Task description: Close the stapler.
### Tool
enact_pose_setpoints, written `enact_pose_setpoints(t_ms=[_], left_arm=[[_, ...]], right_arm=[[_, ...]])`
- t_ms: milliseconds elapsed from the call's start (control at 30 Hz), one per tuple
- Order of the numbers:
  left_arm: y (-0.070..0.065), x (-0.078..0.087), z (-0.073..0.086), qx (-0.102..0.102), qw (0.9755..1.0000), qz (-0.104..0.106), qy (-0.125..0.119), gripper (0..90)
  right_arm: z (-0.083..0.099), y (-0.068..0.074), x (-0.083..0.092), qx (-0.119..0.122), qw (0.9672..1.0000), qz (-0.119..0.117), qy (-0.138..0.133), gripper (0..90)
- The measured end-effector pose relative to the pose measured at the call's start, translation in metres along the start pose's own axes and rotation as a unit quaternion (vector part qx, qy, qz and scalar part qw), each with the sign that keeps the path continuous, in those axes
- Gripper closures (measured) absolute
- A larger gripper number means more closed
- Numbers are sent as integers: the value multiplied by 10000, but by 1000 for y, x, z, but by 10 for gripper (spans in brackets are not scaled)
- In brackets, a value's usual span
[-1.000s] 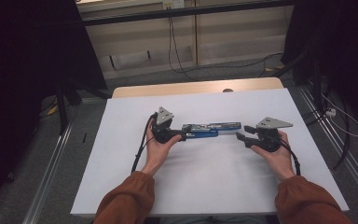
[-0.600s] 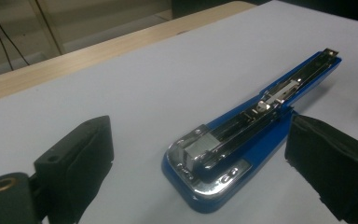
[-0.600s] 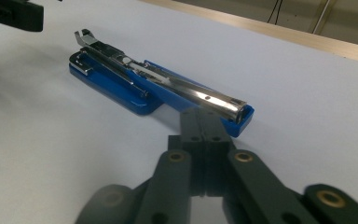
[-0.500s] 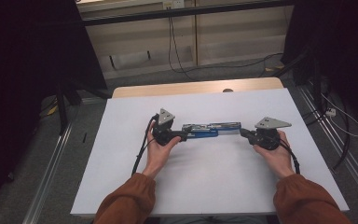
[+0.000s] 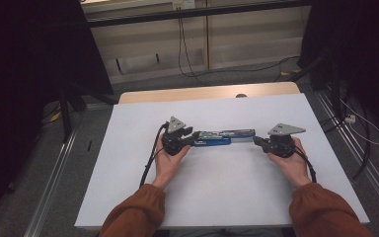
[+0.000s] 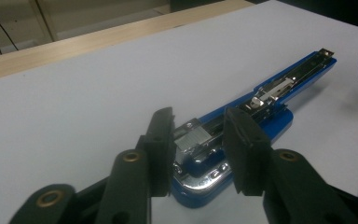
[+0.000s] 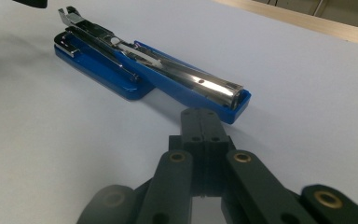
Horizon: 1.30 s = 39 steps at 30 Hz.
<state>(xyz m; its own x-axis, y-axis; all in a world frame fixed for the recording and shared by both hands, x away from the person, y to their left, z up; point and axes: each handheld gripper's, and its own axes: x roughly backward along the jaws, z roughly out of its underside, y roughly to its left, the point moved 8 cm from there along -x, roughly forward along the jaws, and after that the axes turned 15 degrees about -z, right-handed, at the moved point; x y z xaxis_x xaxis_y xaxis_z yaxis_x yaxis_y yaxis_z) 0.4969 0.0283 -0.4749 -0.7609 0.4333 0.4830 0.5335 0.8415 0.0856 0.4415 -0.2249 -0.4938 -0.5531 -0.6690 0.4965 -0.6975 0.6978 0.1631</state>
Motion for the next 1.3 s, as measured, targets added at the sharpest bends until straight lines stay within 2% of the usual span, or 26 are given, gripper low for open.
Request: enact_pose_setpoints(t_ms=[67,167,300,500,533,800,933,1033,1100,1300], left_arm=[[-3,-1,2,-105,9999,75,56,688],[-7,-1,4,-190,9997,127,46,807],[-10,-3,7,-342,9992,194,77,887],[-13,-10,15,-458,9982,281,263,900],[-14,-11,16,-426,9982,310,277,900],[-12,-15,21,-441,9980,262,382,900],[-12,-17,21,-425,9980,313,347,900],[-13,-17,21,-374,9981,331,371,900],[-13,-17,21,-424,9980,334,329,900],[-13,-17,21,-457,9978,363,308,900]], right_arm=[[1,-1,-1,-8,10000,-13,17,900],[1,-2,-2,-87,10000,-22,29,900],[3,-4,-4,-47,9999,58,152,900],[0,-6,-7,-39,9998,37,200,900],[0,-7,-7,-26,9997,64,213,900],[4,-11,-10,-130,9993,77,330,900],[3,-12,-11,-60,9991,55,421,900],[6,-12,-14,-104,9981,13,606,900],[7,-12,-17,-125,9973,8,725,900],[6,-11,-22,-123,9963,26,845,900]])
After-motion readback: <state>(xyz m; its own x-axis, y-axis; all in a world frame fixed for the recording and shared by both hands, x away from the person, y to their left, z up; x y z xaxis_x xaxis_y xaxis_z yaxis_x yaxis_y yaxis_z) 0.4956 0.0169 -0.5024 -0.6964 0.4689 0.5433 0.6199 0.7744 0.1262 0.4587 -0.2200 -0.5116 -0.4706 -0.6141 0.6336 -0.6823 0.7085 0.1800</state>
